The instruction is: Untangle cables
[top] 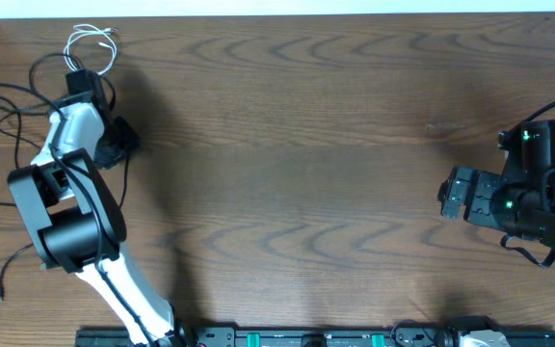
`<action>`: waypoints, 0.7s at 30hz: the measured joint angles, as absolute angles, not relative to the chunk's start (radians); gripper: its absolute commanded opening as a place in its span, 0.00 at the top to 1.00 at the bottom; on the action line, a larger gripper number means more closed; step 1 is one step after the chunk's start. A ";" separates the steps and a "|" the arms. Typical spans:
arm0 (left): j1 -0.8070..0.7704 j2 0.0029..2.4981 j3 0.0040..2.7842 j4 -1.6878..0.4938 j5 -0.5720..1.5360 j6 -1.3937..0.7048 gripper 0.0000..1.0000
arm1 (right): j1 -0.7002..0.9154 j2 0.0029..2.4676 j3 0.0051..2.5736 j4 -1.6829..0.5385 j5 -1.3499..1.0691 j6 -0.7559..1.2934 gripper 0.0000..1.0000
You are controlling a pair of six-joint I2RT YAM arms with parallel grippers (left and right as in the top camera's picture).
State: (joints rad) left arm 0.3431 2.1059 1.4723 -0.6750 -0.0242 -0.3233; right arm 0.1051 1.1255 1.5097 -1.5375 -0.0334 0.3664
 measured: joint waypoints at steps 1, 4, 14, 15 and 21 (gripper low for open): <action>0.353 2.111 1.475 -0.673 -0.001 -0.322 0.92 | 0.105 1.126 1.510 -1.537 -0.033 0.366 0.01; 0.377 2.115 1.483 -0.676 0.029 -0.316 0.93 | 0.105 1.126 1.510 -1.537 -0.033 0.366 0.01; 0.422 2.115 1.488 -0.712 0.101 -0.305 0.93 | 0.105 1.126 1.510 -1.537 -0.033 0.366 0.01; 0.422 2.113 1.488 -0.718 0.101 -0.297 0.93 | 0.105 1.126 1.510 -1.537 -0.033 0.366 0.01; 0.383 2.061 1.478 -0.780 0.100 -0.253 0.93 | 0.105 1.126 1.510 -1.537 -0.033 0.366 0.01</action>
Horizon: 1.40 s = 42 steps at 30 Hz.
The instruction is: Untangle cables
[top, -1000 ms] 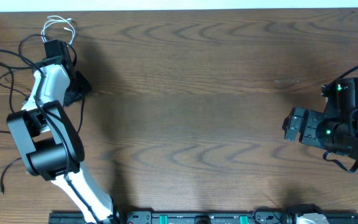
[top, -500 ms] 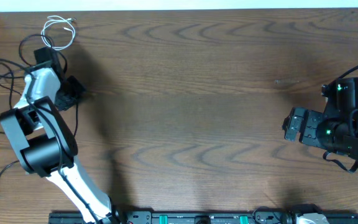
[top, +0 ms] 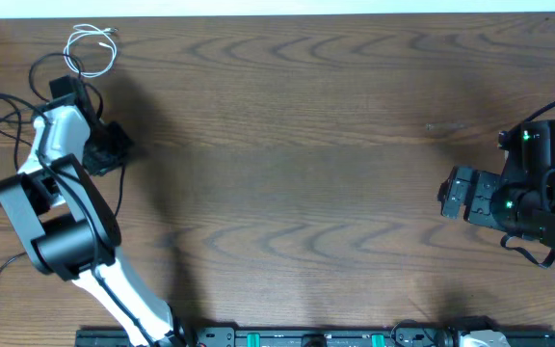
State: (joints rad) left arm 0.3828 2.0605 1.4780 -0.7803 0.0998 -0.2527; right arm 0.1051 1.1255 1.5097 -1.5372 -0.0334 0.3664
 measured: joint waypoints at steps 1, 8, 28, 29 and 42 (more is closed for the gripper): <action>0.371 2.038 1.476 -0.784 0.099 -0.247 0.93 | 0.105 1.126 1.510 -1.537 -0.033 0.366 0.01; 0.277 1.751 1.475 -0.805 0.101 -0.227 0.93 | 0.105 1.126 1.510 -1.537 -0.033 0.366 0.01; 0.461 1.809 1.475 -0.890 -0.138 -0.337 0.49 | 0.105 1.126 1.510 -1.537 -0.033 0.366 0.01; 0.483 1.835 1.475 -0.891 -0.140 -0.344 0.50 | 0.105 1.126 1.510 -1.537 -0.033 0.366 0.01; 0.594 2.069 1.475 -0.838 -0.095 -0.366 0.56 | 0.105 1.126 1.510 -1.537 -0.033 0.366 0.01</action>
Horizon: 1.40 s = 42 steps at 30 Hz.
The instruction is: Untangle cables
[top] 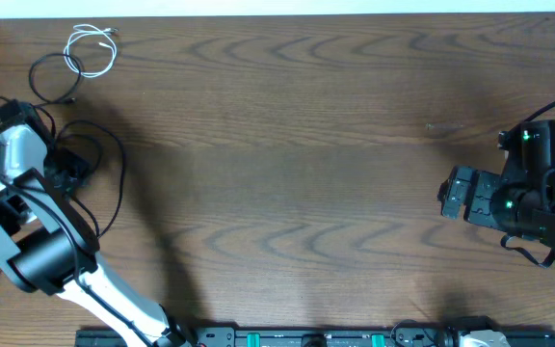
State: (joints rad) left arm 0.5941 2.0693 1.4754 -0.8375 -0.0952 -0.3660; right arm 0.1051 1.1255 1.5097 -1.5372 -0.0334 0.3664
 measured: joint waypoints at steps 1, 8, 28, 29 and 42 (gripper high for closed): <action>0.596 2.081 1.475 -0.832 -0.092 -0.366 0.55 | 0.105 1.126 1.510 -1.537 -0.033 0.366 0.01; 0.620 2.093 1.475 -0.796 -0.084 -0.367 0.61 | 0.105 1.126 1.510 -1.537 -0.033 0.366 0.01; 0.658 2.112 1.476 -0.720 0.044 -0.303 0.87 | 0.105 1.126 1.510 -1.537 -0.033 0.366 0.01; 0.659 2.112 1.476 -0.717 0.048 -0.301 0.92 | 0.105 1.126 1.510 -1.537 -0.033 0.366 0.01; 0.661 2.086 1.475 -0.743 0.120 -0.287 0.93 | 0.105 1.126 1.510 -1.537 -0.033 0.366 0.01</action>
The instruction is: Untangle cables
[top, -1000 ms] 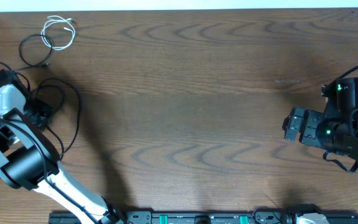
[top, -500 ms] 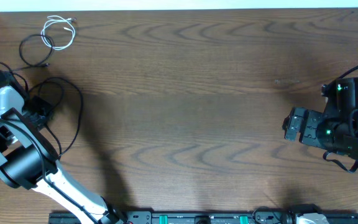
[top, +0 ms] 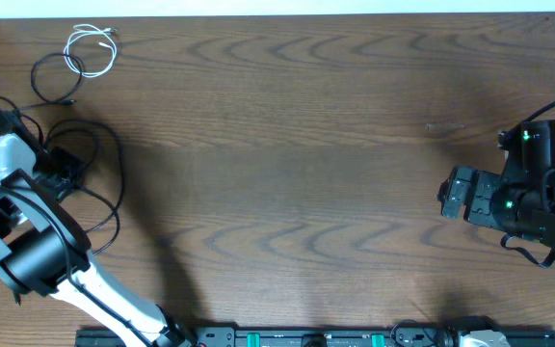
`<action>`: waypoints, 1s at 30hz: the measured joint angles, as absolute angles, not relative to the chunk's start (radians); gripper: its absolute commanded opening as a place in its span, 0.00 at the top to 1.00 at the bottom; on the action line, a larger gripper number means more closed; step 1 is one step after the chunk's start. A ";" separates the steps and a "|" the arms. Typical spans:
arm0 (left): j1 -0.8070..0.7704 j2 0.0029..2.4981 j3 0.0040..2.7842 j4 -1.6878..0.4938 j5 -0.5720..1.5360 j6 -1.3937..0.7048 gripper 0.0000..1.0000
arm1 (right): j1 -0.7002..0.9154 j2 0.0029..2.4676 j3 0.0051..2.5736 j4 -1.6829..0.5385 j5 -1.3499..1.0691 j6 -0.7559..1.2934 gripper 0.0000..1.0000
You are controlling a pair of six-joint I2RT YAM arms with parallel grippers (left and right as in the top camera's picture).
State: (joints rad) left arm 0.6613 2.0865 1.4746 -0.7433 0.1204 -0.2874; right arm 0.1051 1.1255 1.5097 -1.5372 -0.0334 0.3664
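A thin white cable (top: 90, 46) lies coiled at the table's far left corner, with a small black cable loop (top: 37, 77) touching its lower side. A longer black cable (top: 117, 178) runs in wide loops below them, around my left arm. My left gripper is at the left table edge, low among these black strands and apparently shut on one; the fingers themselves are hard to make out. Far off at the right edge, my right gripper (top: 445, 194) points left over bare wood, holding nothing.
The wooden table (top: 287, 145) stretches between the two arms. A black rail (top: 306, 337) runs along the near edge. More black cable (top: 3, 280) trails off the left edge near the left arm's base.
My left gripper has shifted slightly left and toward the near side at the table edge. The long black cable's loop has spread wider beside the arm. The right arm has not moved.
My left gripper was first close under the white cable, among black strands at the far left. It then stood lower and further left at each moment, the black cable coming along. Now the long black cable lies apart from the white one; one small black loop remains beside it.
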 measured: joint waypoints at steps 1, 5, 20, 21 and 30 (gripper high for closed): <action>0.661 2.070 1.474 -0.744 0.136 -0.287 0.93 | 0.105 1.126 1.510 -1.537 -0.033 0.366 0.01; 0.660 1.938 1.470 -0.744 0.185 -0.287 0.93 | 0.105 1.126 1.510 -1.537 -0.033 0.366 0.01; 0.625 1.666 1.470 -0.936 0.175 -0.424 0.93 | 0.105 1.126 1.510 -1.537 -0.033 0.366 0.01; 0.627 1.666 1.470 -0.960 0.152 -0.454 0.93 | 0.105 1.126 1.510 -1.537 -0.033 0.366 0.01; 0.687 1.658 1.470 -1.013 0.035 -0.619 0.93 | 0.105 1.126 1.510 -1.537 -0.033 0.366 0.01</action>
State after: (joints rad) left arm 0.6868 1.6581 1.4700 -1.0134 0.0349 -0.6186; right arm 0.1051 1.1255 1.5097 -1.5372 -0.0334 0.3664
